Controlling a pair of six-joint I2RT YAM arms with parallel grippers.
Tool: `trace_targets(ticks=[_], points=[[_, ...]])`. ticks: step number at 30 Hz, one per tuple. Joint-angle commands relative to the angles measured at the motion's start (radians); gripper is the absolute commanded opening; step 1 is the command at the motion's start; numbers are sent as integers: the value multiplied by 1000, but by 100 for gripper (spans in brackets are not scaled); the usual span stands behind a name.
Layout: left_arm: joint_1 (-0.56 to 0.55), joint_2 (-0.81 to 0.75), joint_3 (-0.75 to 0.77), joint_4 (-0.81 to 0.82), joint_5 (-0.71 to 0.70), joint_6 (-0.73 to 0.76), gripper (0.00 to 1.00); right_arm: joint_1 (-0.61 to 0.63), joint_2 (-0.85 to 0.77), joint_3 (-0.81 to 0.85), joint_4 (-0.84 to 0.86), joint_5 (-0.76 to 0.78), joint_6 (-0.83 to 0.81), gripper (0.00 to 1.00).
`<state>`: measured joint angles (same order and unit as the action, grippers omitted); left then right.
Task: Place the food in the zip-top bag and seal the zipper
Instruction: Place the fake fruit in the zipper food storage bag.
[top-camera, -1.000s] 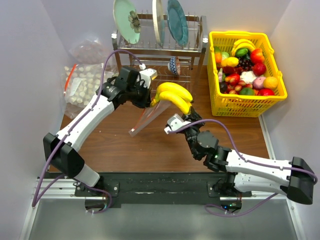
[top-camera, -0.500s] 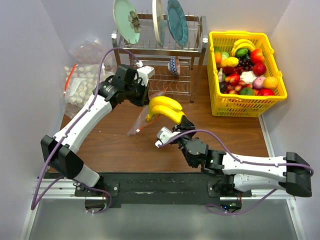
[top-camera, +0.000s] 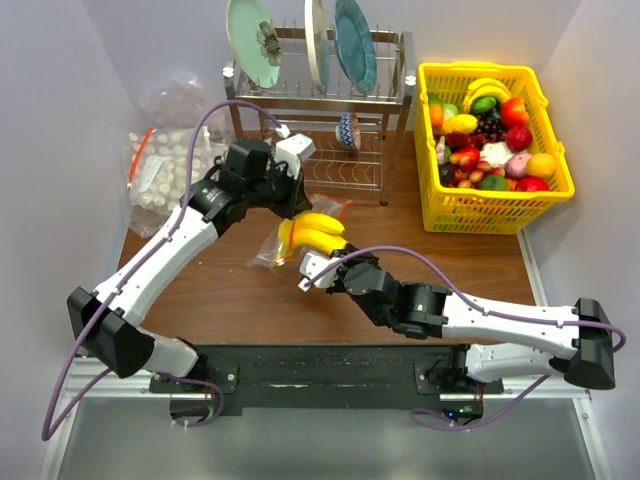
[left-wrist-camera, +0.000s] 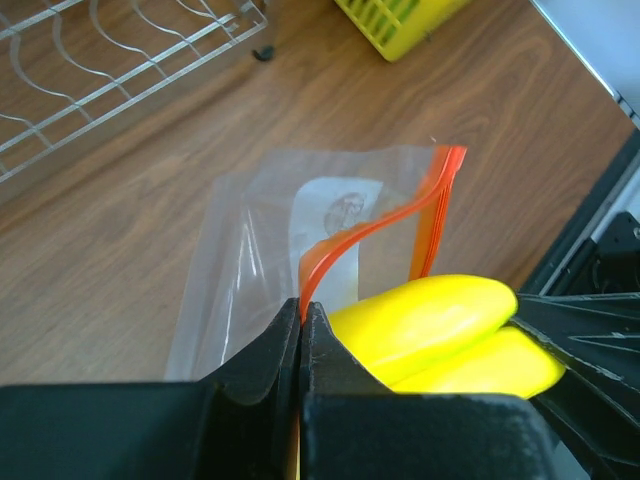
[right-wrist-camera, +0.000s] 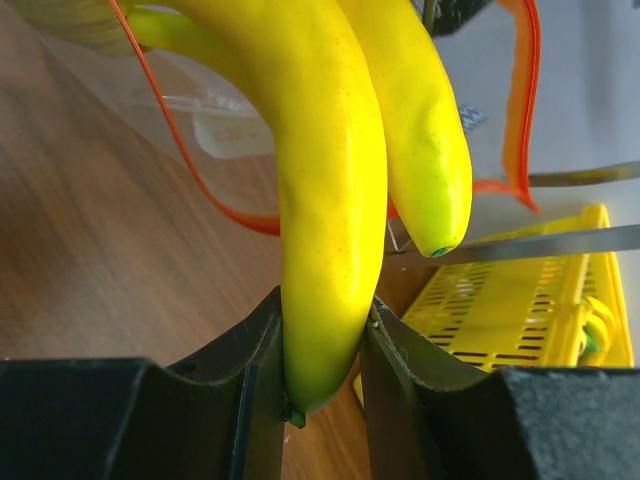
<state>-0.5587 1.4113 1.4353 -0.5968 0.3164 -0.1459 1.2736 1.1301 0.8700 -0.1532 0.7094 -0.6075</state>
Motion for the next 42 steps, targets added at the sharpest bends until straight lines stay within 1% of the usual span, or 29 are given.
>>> trace_targets(ticks=[1,3,9,13,15,18,21,22,24,25,26,29,31,33,36,39,42], points=[[-41,-35,-50,150,78,-1,0,7,-18,72,-84,-171,77,22],[-56,-43,-81,173,81,2,0,6,-12,99,-123,-194,92,24],[-89,-81,-142,238,81,-9,0,-17,17,149,-184,-292,141,23],[-98,-109,-190,287,76,-38,0,-77,30,173,-198,-392,184,23],[-101,-115,-199,302,66,-47,0,-101,42,201,-226,-431,218,23],[-101,-120,-205,308,24,-63,0,-173,92,254,-288,-464,271,23],[-101,-120,-205,293,-58,-72,0,-217,140,308,-354,-470,337,19],[-101,-121,-204,289,-110,-72,0,-236,146,314,-361,-435,354,17],[-101,-117,-199,263,-167,-75,0,-250,155,328,-387,-401,386,17],[-101,-114,-191,253,-219,-78,0,-253,155,331,-393,-374,393,16],[-102,-109,-185,243,-244,-78,0,-252,157,333,-405,-301,402,12],[-101,-83,-162,200,-306,-78,0,-255,140,331,-417,-200,428,11],[-102,-63,-147,180,-313,-80,0,-260,131,340,-433,-197,446,13],[-101,-63,-150,195,-313,-84,0,-264,138,380,-482,-231,466,15],[-102,-84,-180,261,-254,-95,0,-264,201,448,-555,-252,479,16],[-101,-91,-199,298,-205,-110,0,-270,250,471,-566,-280,491,14],[-101,-92,-207,307,-181,-121,0,-287,286,498,-563,-327,509,15]])
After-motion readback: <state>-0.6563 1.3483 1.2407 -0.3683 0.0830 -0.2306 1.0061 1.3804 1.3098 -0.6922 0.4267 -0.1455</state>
